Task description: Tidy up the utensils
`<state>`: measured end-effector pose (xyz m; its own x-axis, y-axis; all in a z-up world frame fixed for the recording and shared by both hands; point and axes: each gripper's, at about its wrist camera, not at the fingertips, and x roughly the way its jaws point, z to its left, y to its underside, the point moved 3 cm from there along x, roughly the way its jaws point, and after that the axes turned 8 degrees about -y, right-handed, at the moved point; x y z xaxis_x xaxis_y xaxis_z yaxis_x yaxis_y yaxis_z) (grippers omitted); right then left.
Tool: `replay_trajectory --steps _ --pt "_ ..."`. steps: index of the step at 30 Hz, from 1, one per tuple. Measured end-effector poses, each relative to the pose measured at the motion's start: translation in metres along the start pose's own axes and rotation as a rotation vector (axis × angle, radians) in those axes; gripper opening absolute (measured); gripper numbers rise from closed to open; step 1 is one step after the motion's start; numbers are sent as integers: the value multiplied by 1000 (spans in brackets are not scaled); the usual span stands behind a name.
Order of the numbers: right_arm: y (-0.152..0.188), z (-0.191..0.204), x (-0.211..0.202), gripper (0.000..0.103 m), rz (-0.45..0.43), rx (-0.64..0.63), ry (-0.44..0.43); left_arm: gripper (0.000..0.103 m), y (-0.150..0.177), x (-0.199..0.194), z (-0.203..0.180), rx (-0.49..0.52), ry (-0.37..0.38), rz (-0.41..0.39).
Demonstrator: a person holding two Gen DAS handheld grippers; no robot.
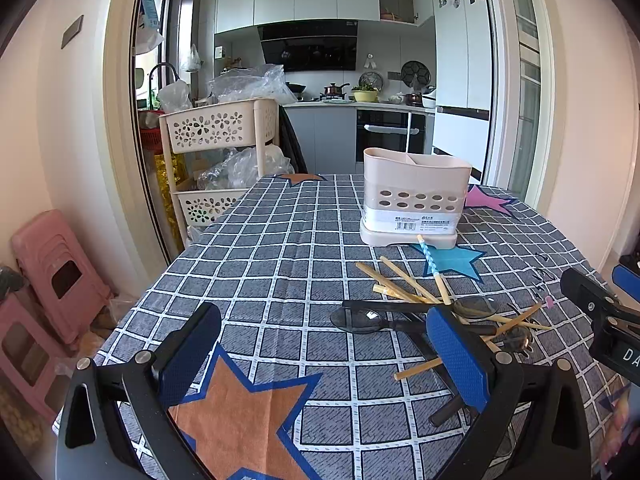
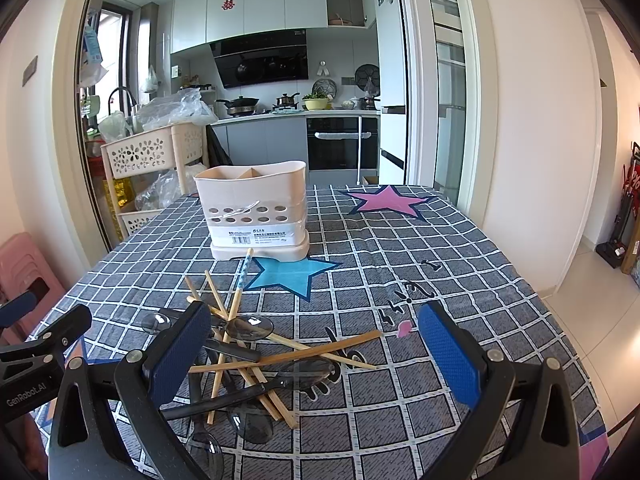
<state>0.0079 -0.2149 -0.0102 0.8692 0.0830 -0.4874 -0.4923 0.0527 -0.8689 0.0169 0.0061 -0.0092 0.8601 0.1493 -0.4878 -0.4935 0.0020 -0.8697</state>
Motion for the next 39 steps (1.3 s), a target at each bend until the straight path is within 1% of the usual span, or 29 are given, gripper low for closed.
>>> replay_trajectory --steps 9,15,19,23,28,31,35,37,39 --pt "0 -1 0 103 1 1 -1 103 0 0 0 0 1 1" --pt "2 2 1 103 15 7 -6 103 2 5 -2 13 13 23" --pt "3 -2 6 103 44 25 -22 103 2 12 -4 20 31 56" --pt "4 -17 16 103 107 69 -40 103 1 25 -6 37 53 108" --pt "6 -38 32 103 200 156 -66 103 -10 36 -14 134 84 103" --pt "8 -53 44 103 265 252 -94 103 -19 47 -21 195 116 101" --pt "9 -70 58 102 339 401 -151 103 -29 66 -33 283 198 121" --pt "12 -73 63 95 369 475 -196 103 -33 74 -40 329 241 130" --pt "17 -75 71 83 418 574 -245 103 -36 79 -46 365 266 132"
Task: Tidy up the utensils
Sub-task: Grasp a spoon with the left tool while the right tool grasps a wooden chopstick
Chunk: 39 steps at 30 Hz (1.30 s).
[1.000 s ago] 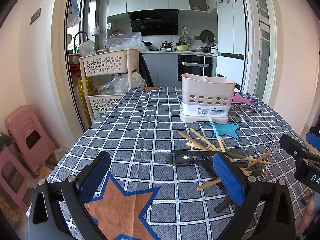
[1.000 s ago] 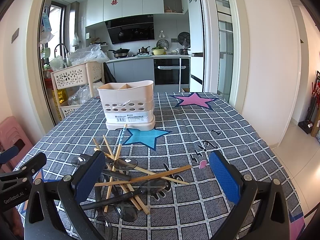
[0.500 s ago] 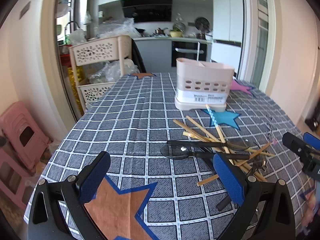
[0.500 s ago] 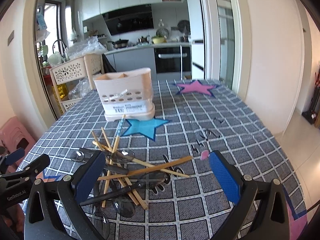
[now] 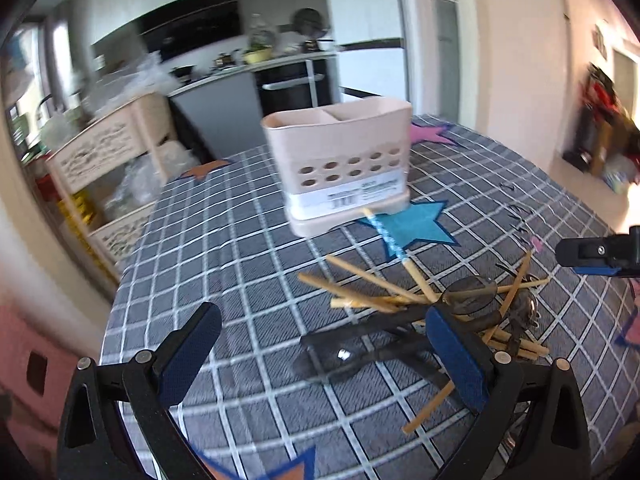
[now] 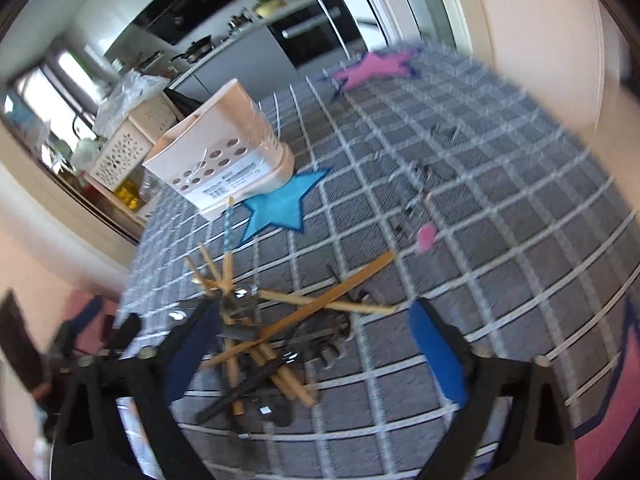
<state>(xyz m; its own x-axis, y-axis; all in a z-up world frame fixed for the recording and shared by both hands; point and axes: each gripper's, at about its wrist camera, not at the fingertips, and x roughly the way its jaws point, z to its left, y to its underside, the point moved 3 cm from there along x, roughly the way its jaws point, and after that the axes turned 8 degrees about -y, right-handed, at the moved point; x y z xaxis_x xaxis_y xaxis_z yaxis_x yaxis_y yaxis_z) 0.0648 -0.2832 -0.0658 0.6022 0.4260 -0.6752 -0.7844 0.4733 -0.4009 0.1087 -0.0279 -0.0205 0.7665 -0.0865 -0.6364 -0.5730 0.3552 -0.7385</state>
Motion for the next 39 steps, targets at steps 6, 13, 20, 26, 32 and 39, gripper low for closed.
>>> replay_trajectory --steps 6,13,20,26,32,39 --pt "5 -21 30 66 113 304 -102 103 -8 22 -20 146 105 48" --pt "-2 -18 53 56 134 393 -77 99 -12 46 -43 309 175 121" --pt "-17 -14 70 42 162 375 25 91 -13 61 -55 388 259 183" --pt "-27 -7 78 34 234 285 110 90 -11 71 -58 391 352 251" --pt "-31 -5 85 11 275 195 156 62 -13 72 -63 390 398 274" --pt "-33 -6 66 8 241 141 101 43 -15 67 -65 364 434 272"
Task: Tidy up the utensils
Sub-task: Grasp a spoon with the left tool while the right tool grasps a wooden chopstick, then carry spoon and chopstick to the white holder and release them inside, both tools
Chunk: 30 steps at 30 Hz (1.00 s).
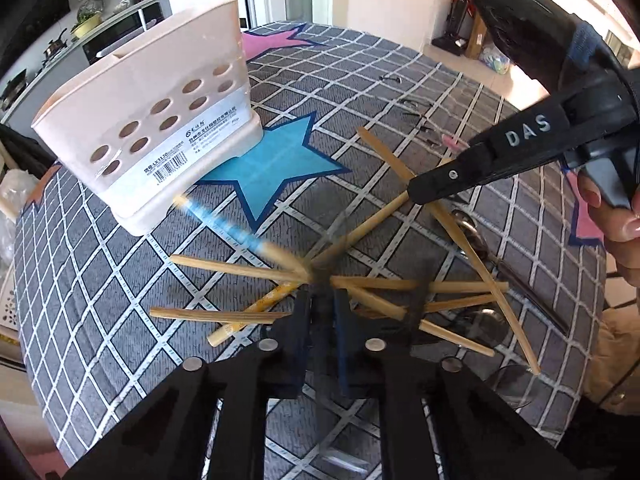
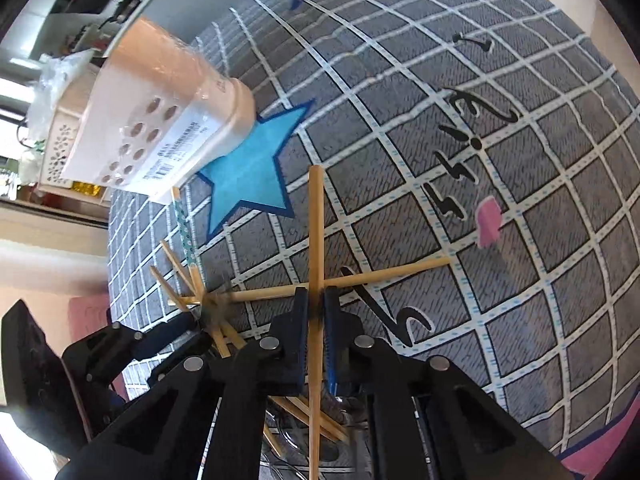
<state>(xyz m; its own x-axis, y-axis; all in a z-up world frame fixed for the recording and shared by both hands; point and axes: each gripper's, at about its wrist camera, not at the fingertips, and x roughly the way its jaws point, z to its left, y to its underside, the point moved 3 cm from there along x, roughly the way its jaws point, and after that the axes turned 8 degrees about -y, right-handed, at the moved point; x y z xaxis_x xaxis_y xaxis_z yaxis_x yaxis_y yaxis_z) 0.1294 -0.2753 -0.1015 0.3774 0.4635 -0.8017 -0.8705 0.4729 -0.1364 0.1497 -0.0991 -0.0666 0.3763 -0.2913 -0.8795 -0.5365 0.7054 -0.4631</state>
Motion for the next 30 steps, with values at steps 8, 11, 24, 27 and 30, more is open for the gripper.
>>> replay_trajectory --steps 8,11,24,27,30 --pt "3 15 -36 8 -73 -130 -69 43 11 -24 17 -223 11 -88" --pt "3 25 -54 8 -100 -166 -100 43 15 -38 23 -292 9 -137" --pt "-26 130 -120 8 -375 -453 -139 44 -23 -133 74 -510 -120 -445" --pt "-47 155 -128 8 -442 -504 -139 44 -45 -144 98 -563 -158 -509" --pt "-72 175 -129 8 -512 -547 -125 44 -65 -144 126 -611 -183 -552"
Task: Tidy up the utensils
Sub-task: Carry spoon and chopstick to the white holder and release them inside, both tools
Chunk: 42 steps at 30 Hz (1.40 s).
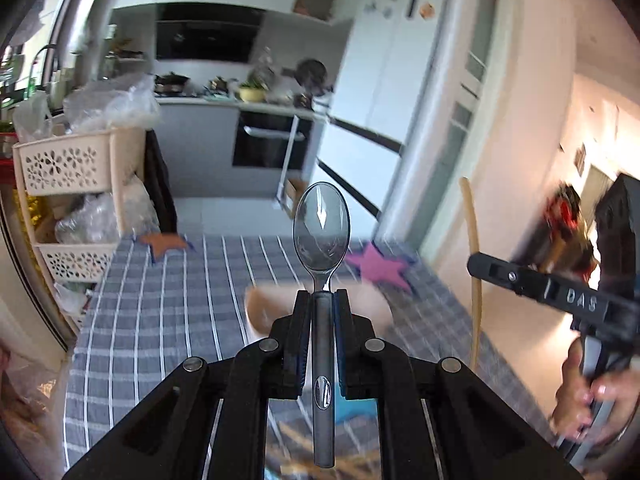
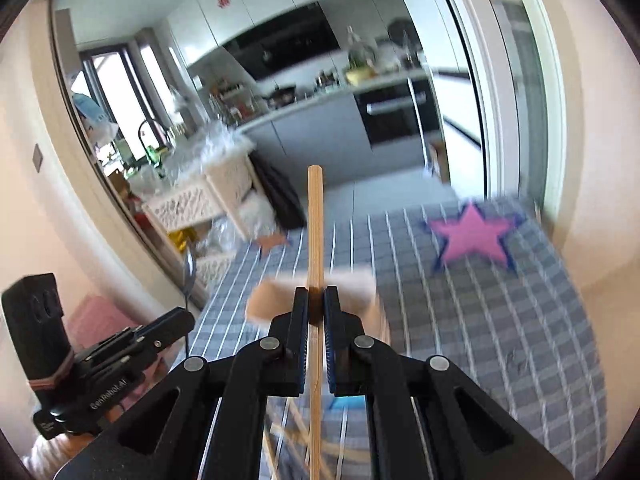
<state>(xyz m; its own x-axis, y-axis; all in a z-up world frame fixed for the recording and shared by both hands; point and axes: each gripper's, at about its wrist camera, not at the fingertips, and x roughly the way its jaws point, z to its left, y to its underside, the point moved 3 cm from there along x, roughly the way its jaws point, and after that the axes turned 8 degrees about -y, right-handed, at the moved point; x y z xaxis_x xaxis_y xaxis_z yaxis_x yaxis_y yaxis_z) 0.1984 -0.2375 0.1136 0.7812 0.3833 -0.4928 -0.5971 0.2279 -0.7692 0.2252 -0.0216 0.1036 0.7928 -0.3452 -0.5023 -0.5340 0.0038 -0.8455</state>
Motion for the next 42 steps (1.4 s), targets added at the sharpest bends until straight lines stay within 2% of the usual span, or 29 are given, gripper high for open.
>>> replay_trajectory --steps 7,13,19,29,34,42 --pt "-51 4 41 8 -108 -68 13 44 -44 63 21 -69 -69 -75" --pt "-70 9 84 8 -162 -150 12 44 -49 102 26 -89 -118 -134" --pt "-53 2 123 8 -142 -235 42 43 -29 130 29 -74 -165 -142" --pt "8 -10 143 8 -84 -351 47 44 8 129 19 16 -258 -163" --pt "23 -14 143 8 -48 -340 45 44 24 129 16 43 -281 -127" --pt "28 -23 144 8 33 -279 30 44 31 125 12 56 -304 -89"
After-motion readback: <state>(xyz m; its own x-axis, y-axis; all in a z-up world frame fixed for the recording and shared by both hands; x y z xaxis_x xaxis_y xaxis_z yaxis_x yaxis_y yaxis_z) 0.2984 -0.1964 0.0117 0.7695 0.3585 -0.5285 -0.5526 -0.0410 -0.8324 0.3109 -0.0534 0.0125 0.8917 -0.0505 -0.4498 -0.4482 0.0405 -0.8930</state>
